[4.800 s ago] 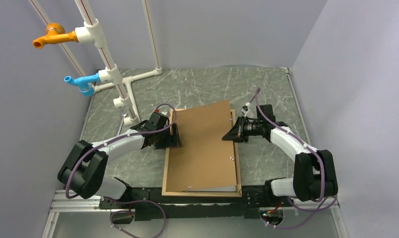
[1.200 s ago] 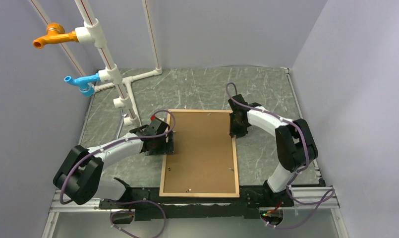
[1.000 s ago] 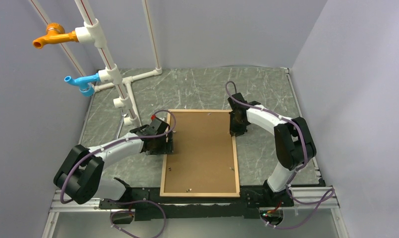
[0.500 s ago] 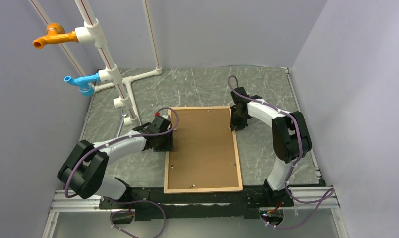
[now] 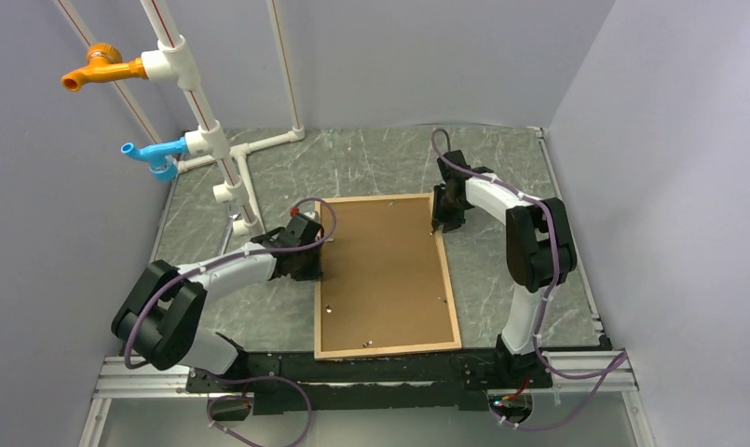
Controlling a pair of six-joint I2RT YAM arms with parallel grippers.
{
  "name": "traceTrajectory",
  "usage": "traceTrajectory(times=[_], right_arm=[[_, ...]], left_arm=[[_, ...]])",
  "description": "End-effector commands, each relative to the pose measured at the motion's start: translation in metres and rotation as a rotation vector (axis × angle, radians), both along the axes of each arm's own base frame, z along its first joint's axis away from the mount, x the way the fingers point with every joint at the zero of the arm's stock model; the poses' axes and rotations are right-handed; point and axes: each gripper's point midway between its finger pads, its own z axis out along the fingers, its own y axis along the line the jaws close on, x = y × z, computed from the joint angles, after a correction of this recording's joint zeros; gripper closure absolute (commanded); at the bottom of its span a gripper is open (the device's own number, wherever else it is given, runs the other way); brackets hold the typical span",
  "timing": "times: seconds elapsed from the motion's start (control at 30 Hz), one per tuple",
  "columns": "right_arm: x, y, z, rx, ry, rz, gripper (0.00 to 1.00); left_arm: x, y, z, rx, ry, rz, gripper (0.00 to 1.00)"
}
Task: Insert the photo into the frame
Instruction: Move the photo frame to the center of the board.
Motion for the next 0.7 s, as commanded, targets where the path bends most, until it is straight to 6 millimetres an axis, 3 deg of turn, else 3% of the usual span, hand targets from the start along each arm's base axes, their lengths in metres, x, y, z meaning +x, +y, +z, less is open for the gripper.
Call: traceTrajectory(times=[0.0,0.2,0.37,0.43,0.5,0.67], right_arm=[[0.054,0.009,0.016,0.026,-0.161,-0.002,0.67],[0.064,0.018,0.017,0.059,-0.164,0.021,0.67],[0.06,0.019,0.022,0.069,-0.159,0.031,0.65],[0.055,0.018,0.031,0.071,-0.174,0.034,0.51],[0.047,0.014,0.038,0.069,-0.189,0.026,0.41],[0.019,0.004,0.047,0.106,-0.187,0.01,0.23]], left_arm=[[-0.038,0.036,-0.042,0.197,0.151,-0.046,1.0],[-0.041,0.036,-0.047,0.26,0.178,-0.064,1.0],[-0.039,0.03,-0.045,0.253,0.165,-0.069,1.0],[-0.036,0.025,-0.04,0.23,0.147,-0.072,0.98],[-0.034,0.018,-0.032,0.188,0.122,-0.073,0.9],[-0.028,-0.001,-0.006,0.053,0.04,-0.082,0.46]])
